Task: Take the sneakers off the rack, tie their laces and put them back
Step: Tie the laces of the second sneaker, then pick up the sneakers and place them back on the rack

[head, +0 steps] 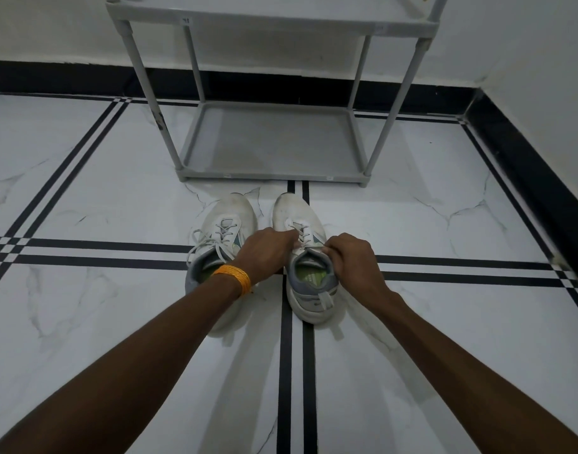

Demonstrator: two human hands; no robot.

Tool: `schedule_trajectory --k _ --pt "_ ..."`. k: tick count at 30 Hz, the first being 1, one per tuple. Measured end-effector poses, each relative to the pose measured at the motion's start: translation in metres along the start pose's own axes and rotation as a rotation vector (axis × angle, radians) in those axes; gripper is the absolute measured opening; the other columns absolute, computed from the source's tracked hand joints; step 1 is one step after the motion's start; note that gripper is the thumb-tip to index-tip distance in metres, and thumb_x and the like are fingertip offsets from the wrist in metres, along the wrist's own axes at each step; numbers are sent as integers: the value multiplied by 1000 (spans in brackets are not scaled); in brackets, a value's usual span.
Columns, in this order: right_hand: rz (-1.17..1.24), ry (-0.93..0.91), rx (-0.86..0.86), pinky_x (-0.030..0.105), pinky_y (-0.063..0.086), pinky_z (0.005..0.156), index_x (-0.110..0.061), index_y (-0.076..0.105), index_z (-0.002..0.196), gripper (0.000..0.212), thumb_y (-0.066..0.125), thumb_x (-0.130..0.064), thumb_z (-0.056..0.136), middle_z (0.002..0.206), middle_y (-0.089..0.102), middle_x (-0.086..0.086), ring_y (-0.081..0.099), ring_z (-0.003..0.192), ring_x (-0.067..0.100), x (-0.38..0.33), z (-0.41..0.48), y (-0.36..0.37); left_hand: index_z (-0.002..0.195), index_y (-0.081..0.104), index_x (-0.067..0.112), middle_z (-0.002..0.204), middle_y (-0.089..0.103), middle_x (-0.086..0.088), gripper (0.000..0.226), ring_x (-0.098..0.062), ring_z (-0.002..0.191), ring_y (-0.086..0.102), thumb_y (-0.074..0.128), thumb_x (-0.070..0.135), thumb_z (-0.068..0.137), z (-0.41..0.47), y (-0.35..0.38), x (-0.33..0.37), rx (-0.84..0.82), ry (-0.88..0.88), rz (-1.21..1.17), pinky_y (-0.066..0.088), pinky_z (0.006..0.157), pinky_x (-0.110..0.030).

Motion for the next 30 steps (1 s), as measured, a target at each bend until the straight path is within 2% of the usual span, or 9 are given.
schedule_trajectory --k 6,10,13,15,18,20,24,27,30 --pt "49 74 -47 35 47 72 -10 71 93 18 56 -21 94 88 69 11 62 83 26 6 5 -5 113 49 17 99 67 -12 23 -34 92 62 52 30 95 -2 -16 1 -34 14 13 41 68 -34" --pt "243 366 -200 48 56 86 -29 39 138 73 64 -62 78 127 52 9 55 113 26 19 0 4 150 17 31 147 39 -8 90 -35 130 40 70 47 78 -24 -47 -47 -52 -234 -18 41 100 -55" --pt "212 422 -374 49 58 80 -26 31 139 89 73 -61 69 123 54 8 60 104 28 13 -2 17 151 6 29 148 30 -15 121 -40 133 34 83 44 59 -56 -54 -108 -227 -530 -170 41 103 -55" --pt "175 428 -419 46 60 75 -18 37 134 76 74 -47 75 117 59 9 63 96 27 10 3 19 151 6 27 139 43 -18 118 -38 123 49 85 37 63 -82 -47 -135 -416 -693 -280 48 94 -47" --pt "179 487 -455 45 62 68 -10 45 126 55 69 -29 81 109 61 13 68 85 29 14 7 24 140 21 25 111 64 -14 98 -23 85 64 85 24 65 -103 -23 -134 -578 -765 -467 53 59 -30" --pt "203 510 -507 44 63 66 -7 48 119 46 68 -25 82 108 60 14 69 80 29 11 9 32 130 32 15 104 64 -15 80 -24 78 62 82 27 68 -96 -14 -138 -420 -744 -398 51 54 -29" --pt "154 439 -507 46 61 70 -5 46 106 33 64 -21 84 105 58 16 66 87 32 0 16 44 115 44 9 106 65 -19 40 -32 84 58 56 30 84 -71 -12 -116 -75 -565 -395 43 69 -34" --pt "114 349 -396 41 55 68 -8 45 101 21 58 -14 86 100 57 13 61 90 31 -5 20 42 112 45 10 105 67 -16 31 -37 87 62 56 26 87 -67 -14 -106 63 -502 -371 46 70 -37" --pt "165 255 -300 29 44 75 -7 48 118 32 56 -9 87 110 60 12 59 99 27 -12 20 33 127 41 14 116 66 -11 43 -34 94 63 58 20 89 -68 -21 -100 98 -458 -363 48 75 -34"
Point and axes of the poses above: each hand's wrist, its own z-axis towards the middle knuckle, its own y-axis out of the palm, x = y × z, the point moved 8 cm from there along z, towards the middle knuckle
